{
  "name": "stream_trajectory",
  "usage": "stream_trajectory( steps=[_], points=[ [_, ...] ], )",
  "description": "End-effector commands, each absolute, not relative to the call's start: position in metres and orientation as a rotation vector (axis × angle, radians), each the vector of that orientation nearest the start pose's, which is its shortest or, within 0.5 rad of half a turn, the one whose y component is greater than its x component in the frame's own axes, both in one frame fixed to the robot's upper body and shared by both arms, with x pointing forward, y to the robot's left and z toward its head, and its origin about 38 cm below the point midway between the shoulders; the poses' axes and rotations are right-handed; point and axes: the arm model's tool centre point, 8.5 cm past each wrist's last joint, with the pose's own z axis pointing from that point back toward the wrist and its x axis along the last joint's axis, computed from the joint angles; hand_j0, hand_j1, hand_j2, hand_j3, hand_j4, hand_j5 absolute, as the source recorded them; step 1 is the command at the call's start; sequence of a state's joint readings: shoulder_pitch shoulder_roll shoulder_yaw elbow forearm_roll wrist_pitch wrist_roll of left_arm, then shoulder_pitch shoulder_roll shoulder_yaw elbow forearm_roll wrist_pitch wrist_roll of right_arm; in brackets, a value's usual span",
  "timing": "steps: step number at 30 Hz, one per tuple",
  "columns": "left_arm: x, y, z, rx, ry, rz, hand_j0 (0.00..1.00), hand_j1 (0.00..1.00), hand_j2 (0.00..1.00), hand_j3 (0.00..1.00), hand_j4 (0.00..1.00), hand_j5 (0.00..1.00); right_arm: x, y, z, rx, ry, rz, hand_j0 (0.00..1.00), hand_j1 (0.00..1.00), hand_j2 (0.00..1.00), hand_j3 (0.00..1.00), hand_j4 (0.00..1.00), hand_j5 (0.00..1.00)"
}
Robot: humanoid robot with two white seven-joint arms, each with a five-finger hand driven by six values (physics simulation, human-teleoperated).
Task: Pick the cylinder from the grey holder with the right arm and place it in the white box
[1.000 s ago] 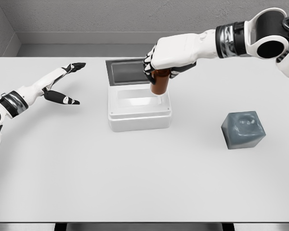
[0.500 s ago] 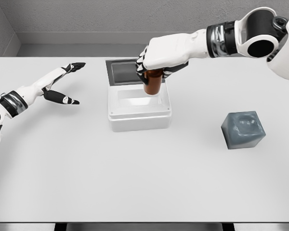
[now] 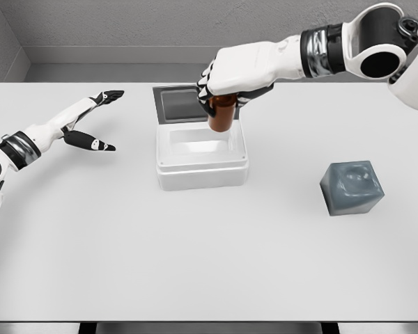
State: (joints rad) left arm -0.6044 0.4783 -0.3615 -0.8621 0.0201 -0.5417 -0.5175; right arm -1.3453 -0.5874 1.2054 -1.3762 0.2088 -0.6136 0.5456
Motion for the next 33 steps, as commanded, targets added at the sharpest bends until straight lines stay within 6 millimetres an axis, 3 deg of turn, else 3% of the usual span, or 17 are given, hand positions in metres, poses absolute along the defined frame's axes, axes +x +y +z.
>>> stream_trajectory(
  steps=[1,6,7,25,33],
  points=[
    [0.49,0.34,0.128,0.049,-1.596,-1.085,1.0,1.0,1.0,1.0,1.0,1.0,0.471,-0.126,0.342,0.342,1.71,-2.771,0.41,0.41,0.41,0.41,0.41,0.41],
    [0.49,0.338,0.128,0.048,-1.596,-1.09,1.0,1.0,1.0,1.0,1.0,1.0,0.471,-0.128,0.34,0.34,1.711,-2.777,0.41,0.41,0.41,0.41,0.41,0.41],
    [0.491,0.328,0.125,0.04,-1.594,-1.107,1.0,1.0,1.0,1.0,1.0,1.0,0.471,-0.129,0.339,0.338,1.71,-2.781,0.41,0.41,0.41,0.41,0.41,0.41],
    [0.491,0.33,0.125,0.046,-1.593,-1.107,1.0,1.0,1.0,1.0,1.0,1.0,0.47,-0.13,0.339,0.338,1.71,-2.779,0.41,0.41,0.41,0.41,0.41,0.41],
    [0.491,0.329,0.125,0.046,-1.591,-1.109,1.0,1.0,1.0,1.0,1.0,1.0,0.47,-0.134,0.33,0.33,1.695,-2.806,0.41,0.41,0.41,0.41,0.41,0.41]
  ],
)
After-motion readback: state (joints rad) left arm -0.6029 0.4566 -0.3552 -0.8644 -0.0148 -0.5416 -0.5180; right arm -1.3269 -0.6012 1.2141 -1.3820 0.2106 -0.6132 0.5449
